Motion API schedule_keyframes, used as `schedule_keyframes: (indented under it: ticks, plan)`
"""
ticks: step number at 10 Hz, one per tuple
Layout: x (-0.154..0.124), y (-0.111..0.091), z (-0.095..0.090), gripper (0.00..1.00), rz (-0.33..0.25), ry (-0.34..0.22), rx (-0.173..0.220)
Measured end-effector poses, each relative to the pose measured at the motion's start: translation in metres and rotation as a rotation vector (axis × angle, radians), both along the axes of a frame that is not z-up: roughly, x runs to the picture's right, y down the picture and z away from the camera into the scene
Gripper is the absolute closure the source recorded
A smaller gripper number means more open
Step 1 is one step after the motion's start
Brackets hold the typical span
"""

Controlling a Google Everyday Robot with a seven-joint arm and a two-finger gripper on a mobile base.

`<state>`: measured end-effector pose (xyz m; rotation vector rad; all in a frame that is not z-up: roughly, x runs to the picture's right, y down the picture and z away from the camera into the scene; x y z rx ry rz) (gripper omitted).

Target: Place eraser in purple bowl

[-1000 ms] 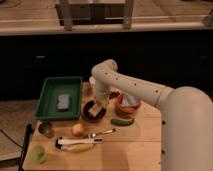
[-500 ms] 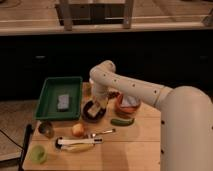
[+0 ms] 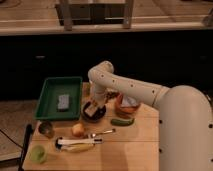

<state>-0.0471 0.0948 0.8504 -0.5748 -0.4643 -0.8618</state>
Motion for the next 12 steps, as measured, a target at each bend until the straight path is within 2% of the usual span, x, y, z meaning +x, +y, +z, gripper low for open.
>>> schedule_keyframes:
  ticks: [5,12]
  plan:
    - [0.000,0.002,-0.001,0.20,0.000,-0.007,-0.004]
    - [0.010,-0.008,-0.007,0.20,0.020,-0.027,-0.018]
